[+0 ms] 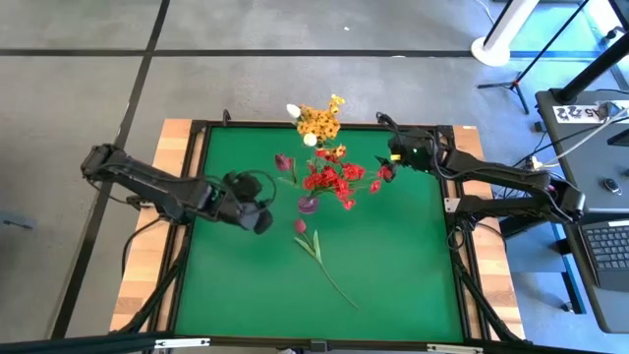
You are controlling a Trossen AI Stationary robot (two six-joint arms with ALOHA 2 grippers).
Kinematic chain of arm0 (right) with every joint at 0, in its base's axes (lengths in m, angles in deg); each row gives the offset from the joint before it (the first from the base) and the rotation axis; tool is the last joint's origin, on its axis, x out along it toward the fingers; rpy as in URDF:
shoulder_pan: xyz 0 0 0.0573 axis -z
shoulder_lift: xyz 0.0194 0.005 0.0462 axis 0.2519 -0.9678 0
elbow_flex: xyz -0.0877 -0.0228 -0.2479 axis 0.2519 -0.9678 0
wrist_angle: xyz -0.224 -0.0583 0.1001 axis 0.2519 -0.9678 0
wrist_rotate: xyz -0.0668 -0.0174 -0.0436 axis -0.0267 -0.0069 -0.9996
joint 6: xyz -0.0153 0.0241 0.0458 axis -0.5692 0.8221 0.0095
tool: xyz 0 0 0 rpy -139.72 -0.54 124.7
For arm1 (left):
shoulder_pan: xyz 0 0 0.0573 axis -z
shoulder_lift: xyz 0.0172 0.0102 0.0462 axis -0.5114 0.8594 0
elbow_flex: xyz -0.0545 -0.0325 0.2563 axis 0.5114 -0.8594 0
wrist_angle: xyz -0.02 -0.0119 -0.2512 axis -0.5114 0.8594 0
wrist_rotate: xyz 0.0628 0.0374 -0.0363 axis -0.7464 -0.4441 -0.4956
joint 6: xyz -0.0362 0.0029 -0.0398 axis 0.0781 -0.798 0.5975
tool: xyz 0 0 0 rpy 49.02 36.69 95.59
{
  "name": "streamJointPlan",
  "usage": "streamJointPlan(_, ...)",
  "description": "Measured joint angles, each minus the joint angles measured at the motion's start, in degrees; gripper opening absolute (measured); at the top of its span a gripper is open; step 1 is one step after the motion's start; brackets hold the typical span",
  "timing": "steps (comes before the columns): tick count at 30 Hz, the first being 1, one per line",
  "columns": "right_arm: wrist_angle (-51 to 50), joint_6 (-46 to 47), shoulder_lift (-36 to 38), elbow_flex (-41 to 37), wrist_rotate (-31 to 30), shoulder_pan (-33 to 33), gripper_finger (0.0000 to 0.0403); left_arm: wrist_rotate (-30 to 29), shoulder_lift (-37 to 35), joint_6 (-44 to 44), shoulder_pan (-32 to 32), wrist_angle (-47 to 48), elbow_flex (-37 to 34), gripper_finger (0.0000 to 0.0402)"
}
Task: Sort flowers into vase by color
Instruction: Put the red tulip into the violet vase
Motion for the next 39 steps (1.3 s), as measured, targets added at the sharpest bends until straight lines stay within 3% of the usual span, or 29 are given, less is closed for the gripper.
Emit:
streamJointPlan(6, -16.05, 1.38, 4.46, 3.9, -1.01, -0.02, 0.0332, -0.27, -0.13, 13.51, 5.79, 8.08, 0.0, 0.021)
streamJointPlan(12, -27.65, 6.57, 12.47, 7.35, -0.13, -0.07, 0.0332, -2.58, -0.15, 15.44, 8.65, 5.47, -3.01, 0.0199)
streamJointPlan(20, -30.03, 12.64, 25.34, 9.03, 14.86, -5.63, 0.0332, -2.51, -0.11, 15.46, 10.62, -12.45, -15.09, 0.0151)
streamJointPlan(24, -27.78, 14.15, 28.53, 9.03, 17.31, -12.91, 0.0332, -2.47, -0.11, 12.7, 10.62, -22.83, -19.33, 0.0127)
streamJointPlan(30, -20.36, 16.25, 26.65, 6.61, 14.87, -27.81, 0.0332, -2.67, -0.11, 9.66, 10.55, -26.88, -20.65, 0.011)
streamJointPlan(39, -14.0, 21.63, 11.51, 4.96, 2.81, -47.5, 0.0332, -2.66, -0.11, 8.67, 10.57, -26.86, -20.68, 0.0108)
